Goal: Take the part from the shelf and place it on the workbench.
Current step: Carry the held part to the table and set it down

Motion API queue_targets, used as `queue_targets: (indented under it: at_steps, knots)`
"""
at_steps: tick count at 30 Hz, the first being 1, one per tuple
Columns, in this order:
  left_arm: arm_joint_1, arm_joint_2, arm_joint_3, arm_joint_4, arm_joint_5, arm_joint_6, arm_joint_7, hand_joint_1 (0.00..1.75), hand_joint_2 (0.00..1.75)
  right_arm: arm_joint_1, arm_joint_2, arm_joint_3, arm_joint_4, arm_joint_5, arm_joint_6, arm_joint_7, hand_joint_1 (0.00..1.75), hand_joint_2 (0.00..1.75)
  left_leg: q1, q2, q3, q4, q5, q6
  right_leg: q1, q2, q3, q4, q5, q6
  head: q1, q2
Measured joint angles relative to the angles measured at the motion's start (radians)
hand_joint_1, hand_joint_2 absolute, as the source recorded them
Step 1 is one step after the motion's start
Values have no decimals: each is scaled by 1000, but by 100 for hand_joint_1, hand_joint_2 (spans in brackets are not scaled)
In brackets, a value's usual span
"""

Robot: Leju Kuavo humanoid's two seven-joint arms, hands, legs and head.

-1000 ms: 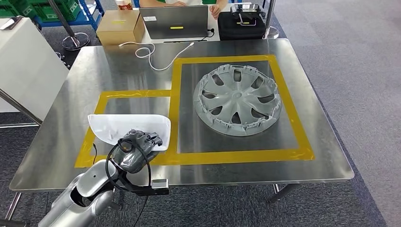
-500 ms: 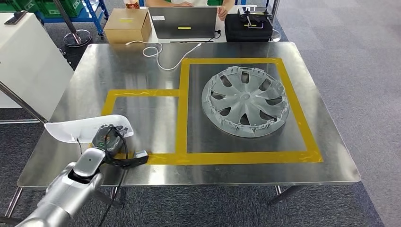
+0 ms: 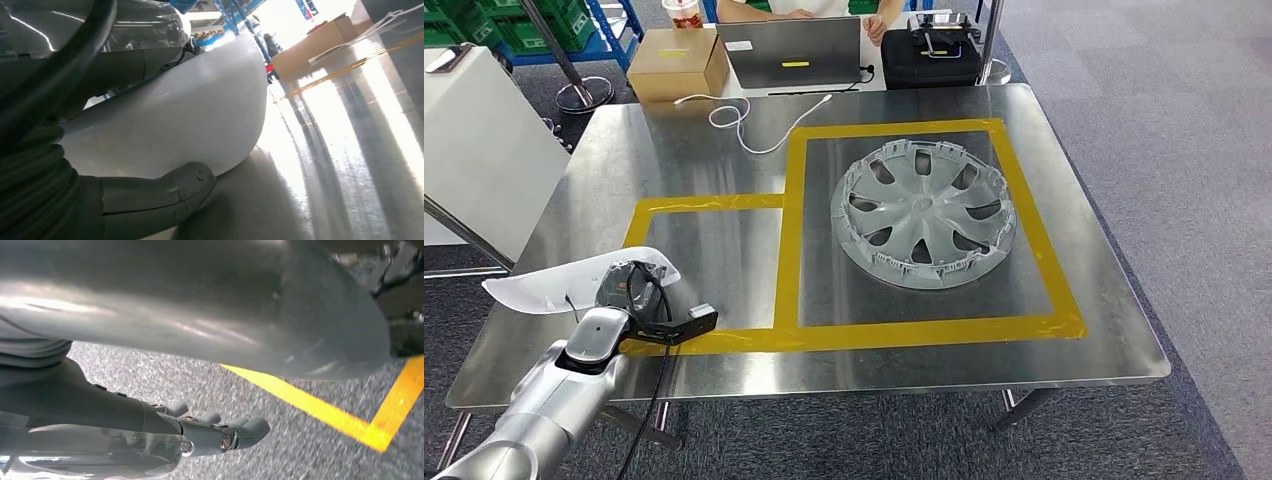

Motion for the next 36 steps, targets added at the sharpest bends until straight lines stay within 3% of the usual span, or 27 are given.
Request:
queue_targets:
  at_steps: [2, 3, 7, 9, 12, 13, 14, 16, 18, 21, 23, 24, 26, 28, 29, 30, 32, 34, 36]
  knots:
    - [-8, -2, 3, 4, 0, 0, 5, 175, 175, 0, 3, 0, 0, 1, 0, 0, 0, 0, -7, 5, 46, -100, 30, 16, 1, -1, 2, -1, 0, 7, 1, 0]
    - [-11, -3, 4, 7, 0, 0, 9, 175, 175, 0, 5, 0, 1, 2, 0, 0, 0, 0, -9, 7, 51, -114, 28, 20, 0, -1, 2, -2, 1, 10, 1, 0]
    - [-13, -4, 4, 10, 0, 1, 13, 175, 175, 0, 5, 0, 1, 2, 0, 0, 0, 0, -11, 8, 50, -114, 29, 22, -1, -1, 1, -3, 1, 15, 0, 0]
    - [-22, -4, 3, 24, 0, 17, 32, 175, 175, -1, 4, 0, 0, 3, 0, 0, 0, 0, -10, 8, 55, -126, 38, 30, -2, -1, -4, 11, -11, 23, 1, 0]
    - [-40, 0, -7, 50, 0, 83, 108, 175, 175, 2, 0, 0, 0, 5, 1, 0, 0, 0, -2, 10, 58, -154, 66, 45, -5, 0, -98, 212, -116, 46, 5, 0]
    - [-39, 2, -14, 49, 0, 98, 130, 175, 175, 3, 0, 0, 0, 5, 1, 0, 0, 0, -2, 10, 54, -150, 65, 44, -8, 0, -121, 255, -127, 50, 6, 0]
    - [-39, 4, -20, 41, 0, 106, 150, 175, 175, 4, -1, 0, 0, 6, 1, 0, 0, 0, 0, 9, 52, -145, 63, 41, -11, 0, -114, 239, -106, 53, 6, 0]
    - [-37, 12, -35, -4, 0, 116, 200, 175, 175, 4, -2, 0, 0, 5, 0, 1, 0, 0, 4, 7, 47, -126, 52, 30, -15, -1, -60, 122, -39, 57, 6, 0]
    - [-35, 28, -49, -84, 0, 114, 248, 175, 175, 4, -3, 0, -1, 4, 0, 1, 0, 0, 3, 5, 36, -103, 39, 16, -13, 1, -22, 34, -7, 50, 7, 0]
    - [-22, 51, -59, -232, 0, 87, 262, 175, 175, 5, -2, 0, -1, 2, 0, 3, 0, 0, 3, 5, 27, -93, 33, 2, -8, 3, -24, 23, -9, 29, 7, 0]
    - [-14, 64, -59, -318, 0, 65, 249, 175, 175, 5, -2, 0, -1, 2, 0, 5, 0, 0, 7, 4, 17, -69, 14, -8, -10, 2, -22, 18, -7, 16, 6, 0]
    - [-13, 70, -59, -355, 0, 56, 241, 175, 175, 5, -1, 0, -1, 2, 0, 6, 0, 0, 8, 4, -1, -29, -11, -12, -11, 1, -21, 16, -6, 11, 4, 0]
    - [-11, 80, -59, -413, 0, 46, 229, 175, 175, 5, -1, 0, -1, 2, -1, 7, 0, 0, 9, 4, -62, 104, -73, -18, -10, 1, -21, 16, -7, 5, 2, 0]
    - [-5, 85, -59, -444, 0, 45, 226, 175, 175, 5, -1, 0, -1, 2, -1, 6, 0, 0, 9, 4, -111, 198, -96, -20, -9, 2, -20, 16, -8, 4, 2, 0]
    - [-1, 86, -59, -455, 0, 46, 227, 175, 175, 4, -1, 0, -1, 2, -1, 5, 0, 0, 9, 4, -111, 190, -78, -19, -9, 3, -19, 17, -9, 4, 2, 0]
    - [1, 87, -59, -464, 0, 47, 227, 175, 175, 4, -1, 0, -1, 2, -1, 4, 0, 0, 9, 4, -93, 144, -44, -15, -8, 4, -17, 17, -10, 5, 2, 0]
    - [0, 89, -59, -481, 0, 48, 225, 175, 175, 4, -1, 0, -1, 2, 0, 3, 0, 0, 6, 4, -30, 2, 26, -5, -6, 4, -13, 17, -13, 10, 2, 0]
    - [-3, 90, -59, -491, 0, 47, 218, 175, 175, 3, 0, 0, -1, 2, 0, 2, 0, 0, 1, 3, 6, -78, 47, 4, -4, 4, -13, 17, -14, 20, 3, 0]
    - [-3, 90, -59, -497, 0, 46, 213, 175, 175, 2, 0, 0, -1, 2, 1, 1, 0, 0, -3, 2, 9, -90, 44, 12, -4, 3, -13, 12, -11, 34, 3, 0]
